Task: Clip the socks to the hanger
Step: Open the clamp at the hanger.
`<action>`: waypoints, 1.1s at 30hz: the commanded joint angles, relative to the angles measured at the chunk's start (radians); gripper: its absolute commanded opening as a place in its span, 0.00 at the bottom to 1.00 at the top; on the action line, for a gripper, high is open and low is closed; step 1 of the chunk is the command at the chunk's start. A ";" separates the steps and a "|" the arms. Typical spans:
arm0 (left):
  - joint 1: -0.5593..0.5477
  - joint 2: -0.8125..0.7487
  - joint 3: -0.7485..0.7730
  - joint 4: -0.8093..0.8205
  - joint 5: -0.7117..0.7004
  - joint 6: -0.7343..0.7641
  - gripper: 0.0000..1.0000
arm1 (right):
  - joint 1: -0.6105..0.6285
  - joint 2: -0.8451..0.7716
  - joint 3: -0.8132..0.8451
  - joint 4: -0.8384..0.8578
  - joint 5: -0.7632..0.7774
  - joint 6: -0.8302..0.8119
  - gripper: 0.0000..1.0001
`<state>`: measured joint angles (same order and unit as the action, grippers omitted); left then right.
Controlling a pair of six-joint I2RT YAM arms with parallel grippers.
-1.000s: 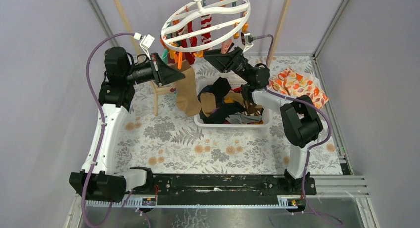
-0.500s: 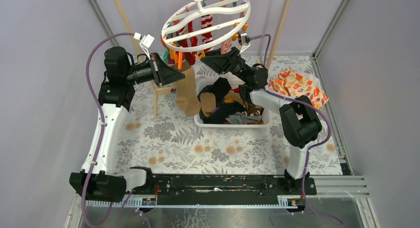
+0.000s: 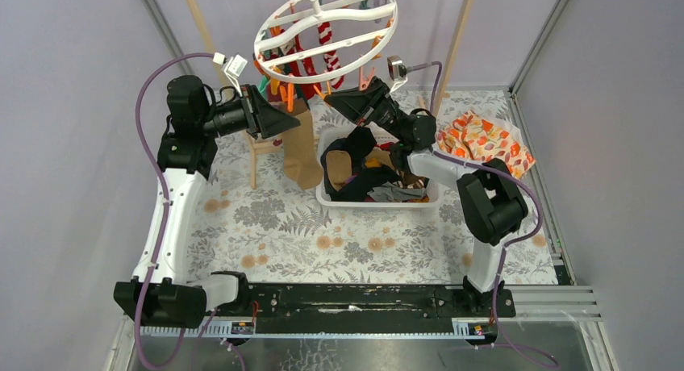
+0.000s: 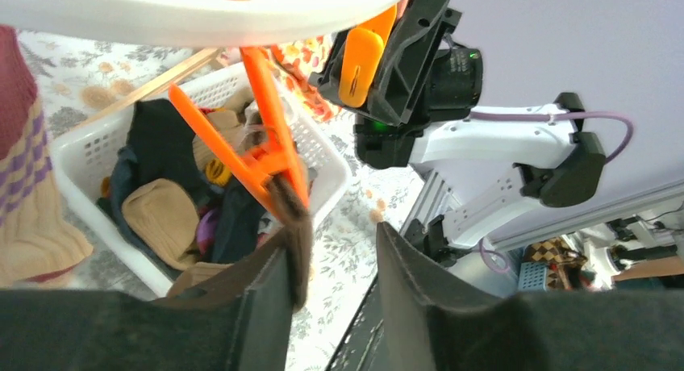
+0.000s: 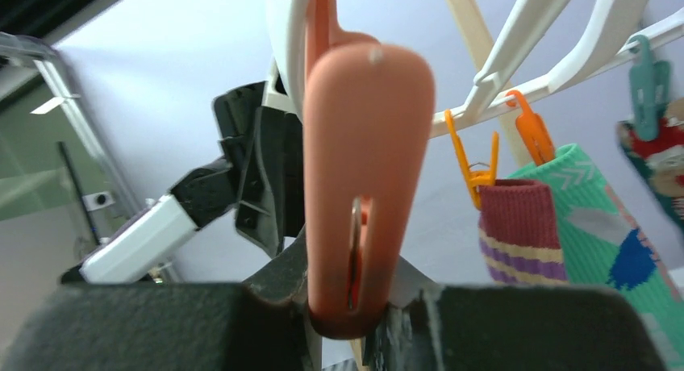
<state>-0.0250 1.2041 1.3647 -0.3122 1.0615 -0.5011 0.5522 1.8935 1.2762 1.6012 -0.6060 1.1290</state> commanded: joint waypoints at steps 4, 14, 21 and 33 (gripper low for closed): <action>0.006 -0.011 0.089 -0.191 -0.266 0.125 0.73 | 0.064 -0.197 -0.073 -0.219 0.171 -0.362 0.00; 0.007 -0.054 0.154 -0.349 -0.363 0.179 0.90 | 0.231 -0.318 -0.114 -0.467 0.504 -0.794 0.00; 0.000 -0.090 0.234 -0.342 -0.294 0.114 0.88 | 0.277 -0.293 -0.061 -0.508 0.532 -0.897 0.00; -0.140 0.103 0.373 -0.246 -0.339 0.037 0.79 | 0.291 -0.313 -0.082 -0.507 0.548 -0.937 0.00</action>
<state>-0.1448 1.2491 1.6882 -0.6350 0.7486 -0.4248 0.8257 1.6062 1.1641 1.0550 -0.0807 0.2379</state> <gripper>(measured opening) 0.813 0.208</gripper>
